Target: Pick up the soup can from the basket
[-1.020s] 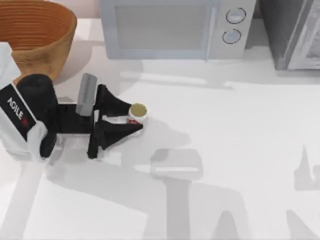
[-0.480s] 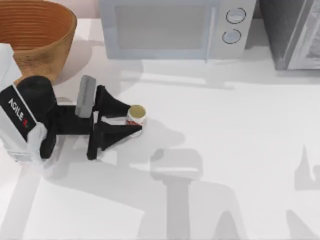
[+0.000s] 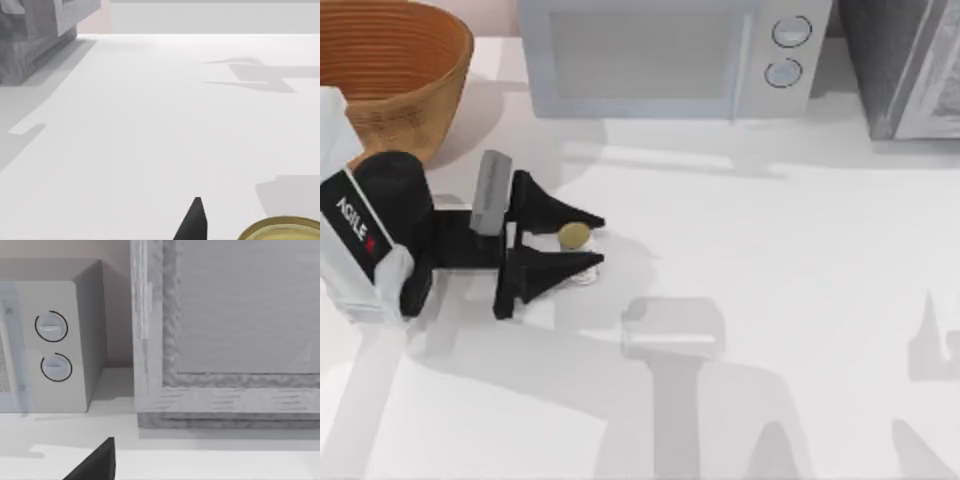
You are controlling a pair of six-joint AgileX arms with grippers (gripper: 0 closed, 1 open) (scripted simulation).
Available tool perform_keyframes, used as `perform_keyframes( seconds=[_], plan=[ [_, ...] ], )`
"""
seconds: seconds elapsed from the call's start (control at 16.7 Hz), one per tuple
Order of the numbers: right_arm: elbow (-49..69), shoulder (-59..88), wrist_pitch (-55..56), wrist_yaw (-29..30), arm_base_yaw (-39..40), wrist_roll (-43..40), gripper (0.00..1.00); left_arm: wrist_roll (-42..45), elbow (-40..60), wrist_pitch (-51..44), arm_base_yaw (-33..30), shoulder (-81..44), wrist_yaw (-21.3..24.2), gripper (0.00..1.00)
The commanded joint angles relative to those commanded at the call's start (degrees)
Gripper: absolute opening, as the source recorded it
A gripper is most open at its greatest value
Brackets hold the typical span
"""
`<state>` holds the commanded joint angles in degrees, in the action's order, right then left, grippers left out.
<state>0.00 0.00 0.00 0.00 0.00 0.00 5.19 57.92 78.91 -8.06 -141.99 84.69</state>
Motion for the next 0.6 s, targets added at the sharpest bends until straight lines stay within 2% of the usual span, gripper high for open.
perform_keyframes(
  seconds=[0.24,0.6],
  plan=[
    [0.0,0.0,0.0,0.0,0.0,0.0,1.0,0.0,0.0,0.0,0.0,0.0,0.0,0.98],
    [0.0,0.0,0.0,0.0,0.0,0.0,1.0,0.0,0.0,0.0,0.0,0.0,0.0,1.0]
  ],
)
